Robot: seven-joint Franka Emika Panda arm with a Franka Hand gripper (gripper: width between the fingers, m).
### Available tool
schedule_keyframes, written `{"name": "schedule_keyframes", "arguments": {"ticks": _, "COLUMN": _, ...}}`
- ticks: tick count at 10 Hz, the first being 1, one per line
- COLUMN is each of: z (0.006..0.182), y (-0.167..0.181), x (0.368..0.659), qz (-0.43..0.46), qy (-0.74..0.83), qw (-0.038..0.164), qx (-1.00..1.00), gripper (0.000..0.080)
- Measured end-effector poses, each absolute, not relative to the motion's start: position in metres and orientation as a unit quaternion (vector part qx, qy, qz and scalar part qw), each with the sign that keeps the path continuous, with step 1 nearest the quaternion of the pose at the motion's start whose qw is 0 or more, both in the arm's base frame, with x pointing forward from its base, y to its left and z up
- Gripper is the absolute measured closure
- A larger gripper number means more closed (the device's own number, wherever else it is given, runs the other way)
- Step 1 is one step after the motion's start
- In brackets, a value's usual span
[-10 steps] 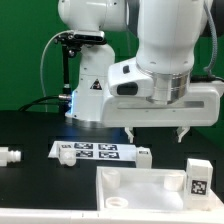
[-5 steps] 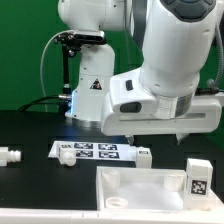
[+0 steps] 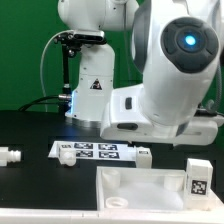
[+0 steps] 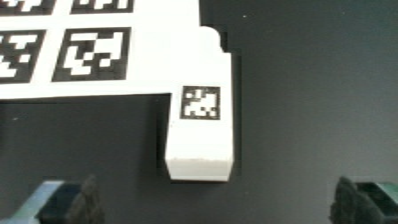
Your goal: Assemble square table
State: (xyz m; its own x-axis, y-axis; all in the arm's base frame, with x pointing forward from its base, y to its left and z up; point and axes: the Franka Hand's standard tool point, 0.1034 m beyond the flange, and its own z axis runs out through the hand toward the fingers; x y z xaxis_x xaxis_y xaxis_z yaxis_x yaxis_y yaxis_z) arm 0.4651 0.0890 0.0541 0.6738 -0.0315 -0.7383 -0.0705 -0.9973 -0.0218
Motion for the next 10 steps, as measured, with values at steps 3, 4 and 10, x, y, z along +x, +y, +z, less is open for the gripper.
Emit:
{"name": "schedule_keyframes", "arguments": {"ticks": 3, "z": 0.053, "y": 0.086, "x": 0.463, "qz": 0.408, "qy": 0.037, "qw": 0.025, "qx": -0.912, "gripper": 0.0151}}
{"name": "schedule_keyframes", "arguments": {"ticks": 4, "z": 0.048, "y": 0.082, "x": 0.455, "qz": 0.438, "qy": 0.065, "qw": 0.017, "qx": -0.896, "gripper": 0.0151}}
{"name": "schedule_keyframes", "arguments": {"ticks": 10, "z": 0.037, "y": 0.083, "x": 0.451, "qz": 0.473, "qy": 0.085, "qw": 0.013, "qx": -0.877, "gripper": 0.0151}}
